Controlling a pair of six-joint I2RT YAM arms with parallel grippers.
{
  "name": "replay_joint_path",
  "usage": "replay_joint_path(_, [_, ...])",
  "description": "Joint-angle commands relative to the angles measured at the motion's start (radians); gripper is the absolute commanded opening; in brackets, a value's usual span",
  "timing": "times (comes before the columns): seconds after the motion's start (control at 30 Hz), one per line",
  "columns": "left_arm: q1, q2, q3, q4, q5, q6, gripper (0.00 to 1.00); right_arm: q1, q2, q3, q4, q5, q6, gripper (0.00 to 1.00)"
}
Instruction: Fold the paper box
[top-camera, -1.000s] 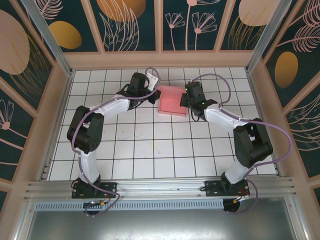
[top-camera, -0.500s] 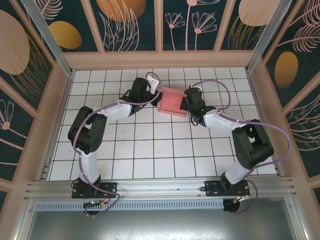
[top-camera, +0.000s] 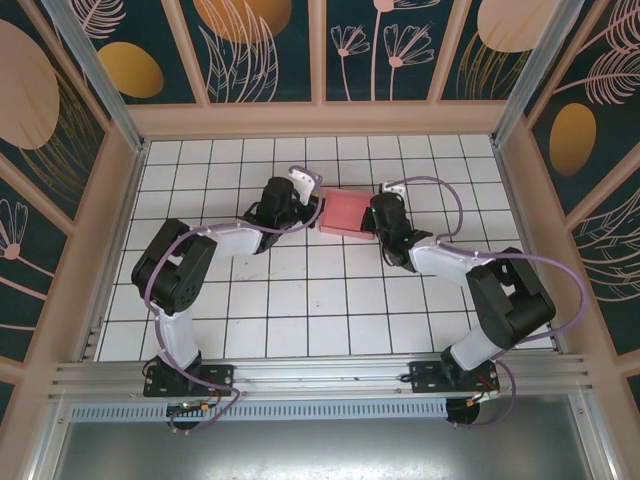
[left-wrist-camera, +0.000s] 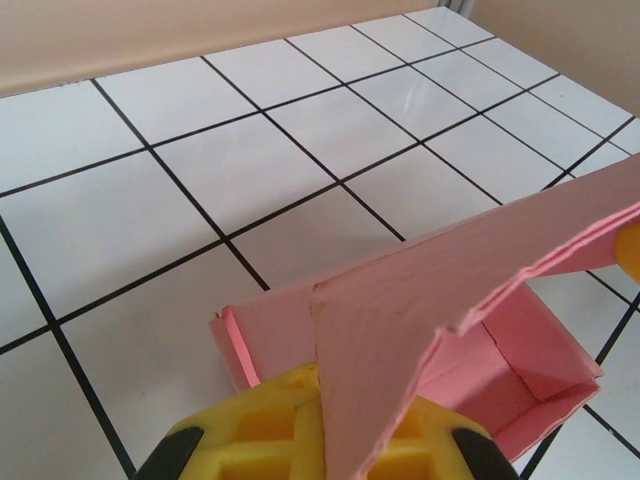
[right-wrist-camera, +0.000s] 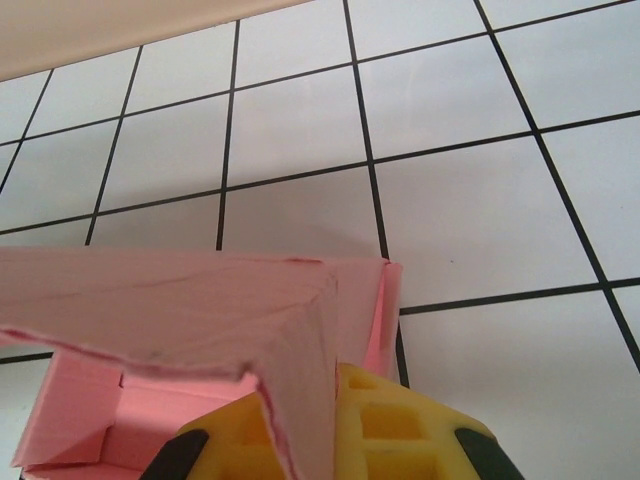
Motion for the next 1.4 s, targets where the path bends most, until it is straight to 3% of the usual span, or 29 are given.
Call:
replay_joint_path(0.0, [-0.016,-0.048,-0.048,0.178,-0.023,0.003,0.0,0.023,-0.043,-0.049,0.119,0.054,-0.004,0.0])
replay_joint_path(0.57, [-0.054,-0.024,-0.199,0.385,-0.135,0.039,0.0,0.081,-0.055,-0.274,0.474,0.109,-0.104,0.0])
replay_joint_path(0.93, [-0.068,0.016,-0.27,0.515,-0.173,0.051,0.0,0.09,0.026,-0.309,0.555,0.149,-0.106,0.0])
replay_joint_path(1.13, [-0.071,0.026,-0.255,0.473,-0.183,0.044,0.0,0.1,0.033,-0.298,0.546,0.151,-0.108,0.0])
replay_joint_path(1.37, [-0.07,0.035,-0.238,0.428,-0.207,0.052,0.0,0.1,0.006,-0.292,0.54,0.139,-0.116,0.14])
